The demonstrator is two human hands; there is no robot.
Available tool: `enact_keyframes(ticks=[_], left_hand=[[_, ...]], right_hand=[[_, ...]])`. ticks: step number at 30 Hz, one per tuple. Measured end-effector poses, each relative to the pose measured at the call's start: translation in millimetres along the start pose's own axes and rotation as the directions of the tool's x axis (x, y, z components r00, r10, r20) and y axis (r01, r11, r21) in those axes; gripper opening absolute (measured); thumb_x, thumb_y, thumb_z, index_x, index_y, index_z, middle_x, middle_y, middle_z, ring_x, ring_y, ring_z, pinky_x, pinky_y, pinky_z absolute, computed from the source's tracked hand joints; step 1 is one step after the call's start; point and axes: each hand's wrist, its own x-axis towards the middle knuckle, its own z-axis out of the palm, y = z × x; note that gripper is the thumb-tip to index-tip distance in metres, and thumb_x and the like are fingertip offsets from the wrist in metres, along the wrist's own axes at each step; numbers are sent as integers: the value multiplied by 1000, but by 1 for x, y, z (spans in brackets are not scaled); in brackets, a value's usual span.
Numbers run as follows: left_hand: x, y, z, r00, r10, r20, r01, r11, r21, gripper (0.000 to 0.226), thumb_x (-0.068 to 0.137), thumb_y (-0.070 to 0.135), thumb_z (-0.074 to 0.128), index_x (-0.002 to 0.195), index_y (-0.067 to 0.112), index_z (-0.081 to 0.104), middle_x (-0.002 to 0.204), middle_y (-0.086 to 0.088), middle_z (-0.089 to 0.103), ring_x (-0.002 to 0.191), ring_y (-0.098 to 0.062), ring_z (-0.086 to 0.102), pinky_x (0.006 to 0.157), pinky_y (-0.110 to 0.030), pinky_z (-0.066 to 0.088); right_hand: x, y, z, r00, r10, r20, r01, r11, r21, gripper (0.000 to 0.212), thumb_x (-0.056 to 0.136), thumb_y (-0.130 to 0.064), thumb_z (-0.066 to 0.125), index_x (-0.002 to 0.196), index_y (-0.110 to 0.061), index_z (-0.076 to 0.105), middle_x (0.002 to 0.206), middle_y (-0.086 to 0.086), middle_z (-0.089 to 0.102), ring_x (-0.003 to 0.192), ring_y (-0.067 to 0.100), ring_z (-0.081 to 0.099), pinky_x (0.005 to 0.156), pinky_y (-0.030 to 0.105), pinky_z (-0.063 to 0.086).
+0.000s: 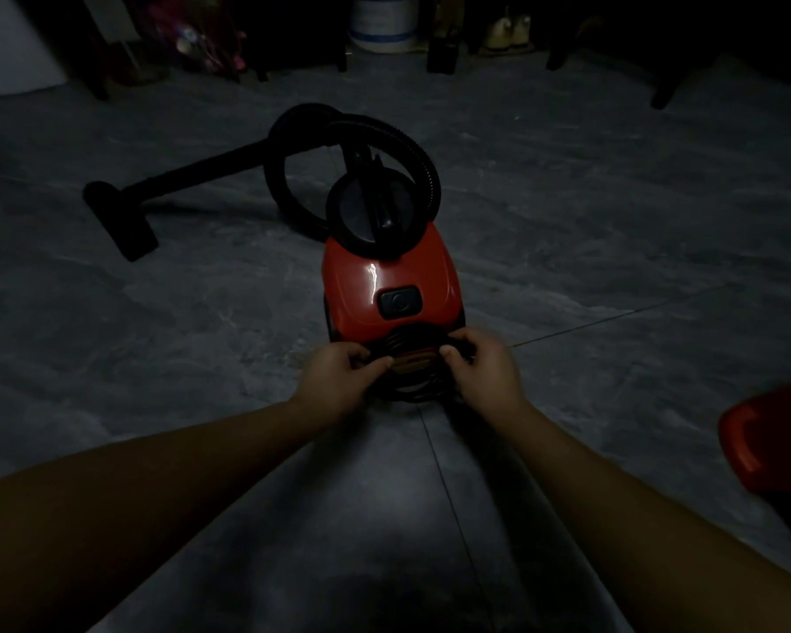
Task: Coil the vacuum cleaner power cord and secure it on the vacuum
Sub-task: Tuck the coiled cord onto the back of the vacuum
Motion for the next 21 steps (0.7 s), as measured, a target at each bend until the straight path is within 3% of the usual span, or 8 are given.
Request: enact_keyframes(ticks=[5,8,13,17,21], left_hand=[[-9,-2,7,997,-23,-80,27,999,46,32,90,45,65,85,14,70,77,-2,71,72,-16,67,66,-32,53],[-15,-1,13,992,-37,-121,53,990,132,35,92,50,59,88,15,66,82,-1,70,76,-19,66,65,-29,47],[-16,3,7,991,-42,-123,55,993,105,21,87,40,71,83,21,63,75,9,63,70,-9,59,58,-22,39],[-5,-9,2,996,-44,-75,47,998,40,18,87,27,71,72,17,65,72,-4,70,71,-22,68,60,-31,47],[2,-12,-6,999,-40,-7,41,999,28,16,89,20,70,88,5,74,82,-10,75,75,-22,70,69,-35,54]], right_hand=[[0,-5,2,999,21,24,-21,1000,-16,18,92,-30,63,106,-20,67,92,-6,69,85,15,67,77,33,56],[-2,-7,5,1000,18,12,-18,999,-29,17,91,-32,63,102,-20,67,92,-4,70,83,14,66,76,33,55],[-1,-10,3,999,24,25,-23,998,-59,18,90,-34,64,101,-20,68,91,-6,70,84,13,65,71,26,47],[-2,-13,1,999,2,35,0,999,-50,22,86,-37,69,104,-25,67,92,-8,70,81,9,64,72,25,50],[-3,-20,-1,995,-80,68,90,983,-162,23,92,-32,63,111,-20,67,94,-2,71,76,11,61,68,23,41]])
